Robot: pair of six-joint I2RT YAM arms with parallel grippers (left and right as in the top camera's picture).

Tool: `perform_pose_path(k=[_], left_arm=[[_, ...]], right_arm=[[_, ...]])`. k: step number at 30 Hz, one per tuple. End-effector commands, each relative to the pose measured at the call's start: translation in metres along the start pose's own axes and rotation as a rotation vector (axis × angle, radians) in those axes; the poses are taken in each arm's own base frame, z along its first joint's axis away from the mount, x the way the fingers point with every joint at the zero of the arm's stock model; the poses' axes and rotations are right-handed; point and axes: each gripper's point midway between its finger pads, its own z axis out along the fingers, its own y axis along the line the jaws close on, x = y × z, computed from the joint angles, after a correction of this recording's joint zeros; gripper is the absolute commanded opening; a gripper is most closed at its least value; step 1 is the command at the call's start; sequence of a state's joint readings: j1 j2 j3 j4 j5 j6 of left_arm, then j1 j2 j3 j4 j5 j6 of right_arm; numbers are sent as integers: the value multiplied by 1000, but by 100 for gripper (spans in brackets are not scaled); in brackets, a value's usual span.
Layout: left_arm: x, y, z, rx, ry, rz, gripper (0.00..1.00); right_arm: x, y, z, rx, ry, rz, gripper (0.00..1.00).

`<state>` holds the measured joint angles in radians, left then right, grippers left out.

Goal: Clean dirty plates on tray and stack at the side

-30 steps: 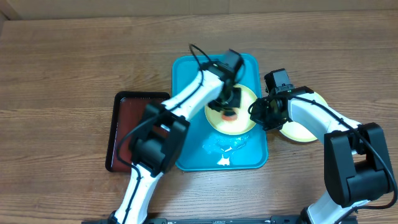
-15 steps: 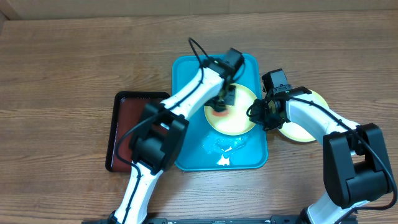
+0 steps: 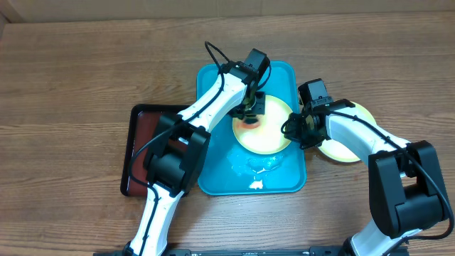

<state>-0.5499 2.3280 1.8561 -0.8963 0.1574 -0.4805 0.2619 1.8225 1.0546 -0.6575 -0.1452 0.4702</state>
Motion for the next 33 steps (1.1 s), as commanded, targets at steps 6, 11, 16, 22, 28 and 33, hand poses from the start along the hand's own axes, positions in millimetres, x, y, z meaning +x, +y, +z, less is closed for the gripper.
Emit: perform_pose_path(k=[6,11,16,22,28,33], left_arm=[[56,-63,31,316,206,34,4],[67,-38,32,211,254,-8,4],[64,11,24,2,237,-81,4],[37,66,-4,-251,90,-117,4],[26,81,-25,-301,38,-134,4],[17,41,-97,-105,-66,-127,4]], right_arm=[[19,-25,19,109,59,-29,4],[20,-25,19,109,59,-29,4],[19,-25,19,109,59,-29,4],[18,-24,19,106,53,-30,4],[18,-24,20,105,52,-30,4],[18,-24,20,105,53,-32,4]])
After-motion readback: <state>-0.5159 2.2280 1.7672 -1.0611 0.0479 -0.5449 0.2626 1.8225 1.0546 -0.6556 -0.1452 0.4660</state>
